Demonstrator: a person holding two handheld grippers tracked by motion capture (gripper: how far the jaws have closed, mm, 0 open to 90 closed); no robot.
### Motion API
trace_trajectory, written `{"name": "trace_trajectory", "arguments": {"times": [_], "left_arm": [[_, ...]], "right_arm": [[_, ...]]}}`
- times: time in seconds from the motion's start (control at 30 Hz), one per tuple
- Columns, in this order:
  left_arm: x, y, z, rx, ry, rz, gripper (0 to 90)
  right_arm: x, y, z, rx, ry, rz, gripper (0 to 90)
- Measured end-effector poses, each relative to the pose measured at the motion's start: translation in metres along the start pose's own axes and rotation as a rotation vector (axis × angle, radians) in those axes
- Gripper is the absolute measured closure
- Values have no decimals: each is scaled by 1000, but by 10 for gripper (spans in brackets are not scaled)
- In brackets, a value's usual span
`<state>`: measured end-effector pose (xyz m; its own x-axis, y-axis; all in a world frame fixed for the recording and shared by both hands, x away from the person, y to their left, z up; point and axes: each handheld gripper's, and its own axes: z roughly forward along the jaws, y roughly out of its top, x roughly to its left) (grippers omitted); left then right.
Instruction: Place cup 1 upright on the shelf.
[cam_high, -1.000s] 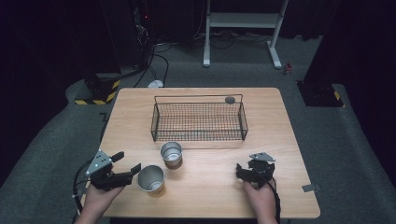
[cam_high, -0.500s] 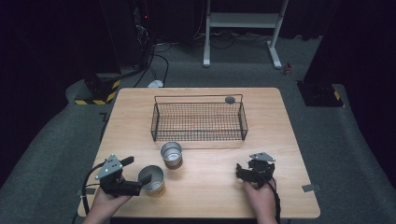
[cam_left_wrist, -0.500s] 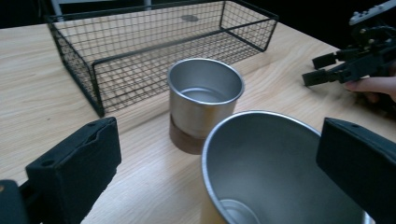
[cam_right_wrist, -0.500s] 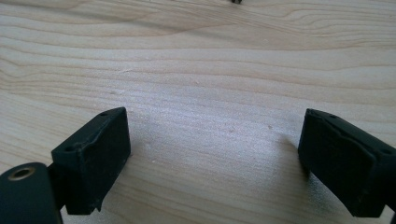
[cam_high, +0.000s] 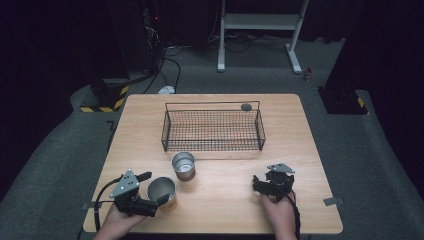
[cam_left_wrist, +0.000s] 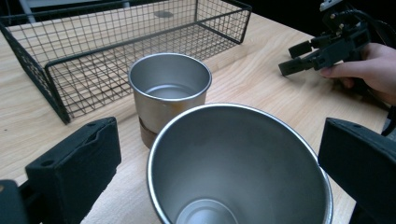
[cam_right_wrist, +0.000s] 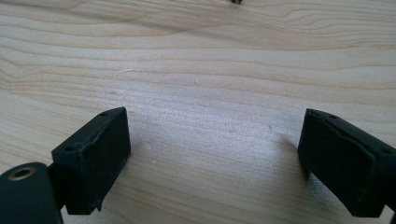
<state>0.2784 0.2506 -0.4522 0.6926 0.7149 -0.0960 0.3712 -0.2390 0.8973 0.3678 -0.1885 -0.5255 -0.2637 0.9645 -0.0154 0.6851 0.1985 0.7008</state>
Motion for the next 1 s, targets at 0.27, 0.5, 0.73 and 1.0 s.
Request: {"name": "trace_trajectory", "arguments": {"times": [0.27, 0.5, 0.73, 1.0], "left_arm": [[0, -2, 3, 0, -21, 0, 0], [-3, -1, 0, -22, -30, 2, 0], [-6, -4, 3, -8, -37, 17, 0], [-8, -10, 8, 20, -31, 34, 0]], "right_arm": [[0, 0, 0, 0, 0, 0, 92], [0, 0, 0, 0, 0, 0, 92], [0, 0, 0, 0, 0, 0, 92], [0, 0, 0, 0, 0, 0, 92]]}}
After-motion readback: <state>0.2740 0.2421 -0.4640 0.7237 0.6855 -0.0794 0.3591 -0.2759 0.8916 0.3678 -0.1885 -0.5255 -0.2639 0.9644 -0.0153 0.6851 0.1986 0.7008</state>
